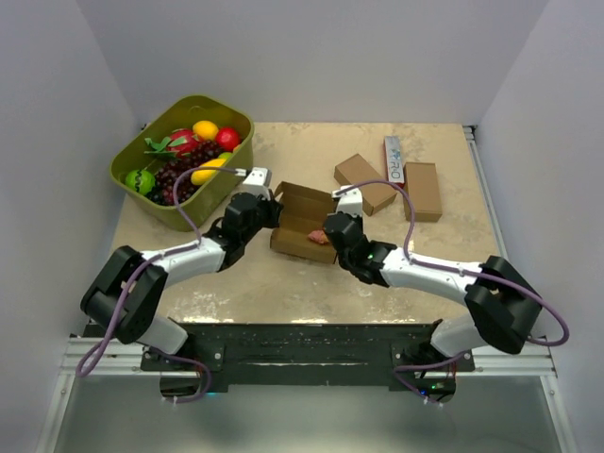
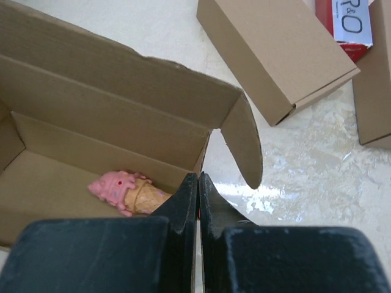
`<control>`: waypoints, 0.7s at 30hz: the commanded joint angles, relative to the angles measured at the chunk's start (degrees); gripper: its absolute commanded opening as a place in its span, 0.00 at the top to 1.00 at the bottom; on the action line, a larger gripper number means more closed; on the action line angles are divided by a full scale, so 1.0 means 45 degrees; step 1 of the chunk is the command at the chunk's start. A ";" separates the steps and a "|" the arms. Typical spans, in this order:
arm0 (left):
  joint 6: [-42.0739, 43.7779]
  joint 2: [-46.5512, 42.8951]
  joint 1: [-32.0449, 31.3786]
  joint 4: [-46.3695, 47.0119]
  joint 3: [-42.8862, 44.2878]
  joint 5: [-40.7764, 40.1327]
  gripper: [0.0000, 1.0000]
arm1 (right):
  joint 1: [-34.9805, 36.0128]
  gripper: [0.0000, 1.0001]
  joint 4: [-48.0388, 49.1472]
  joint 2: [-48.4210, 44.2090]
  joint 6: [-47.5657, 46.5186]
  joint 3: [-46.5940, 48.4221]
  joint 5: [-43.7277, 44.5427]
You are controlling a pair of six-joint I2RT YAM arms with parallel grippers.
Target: Fold the paper box
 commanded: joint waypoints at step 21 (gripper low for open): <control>0.0038 0.1556 -0.0553 0.5099 -0.1300 -0.0131 1.00 | 0.0418 0.87 0.1788 0.1792 0.1344 0.0743 0.1114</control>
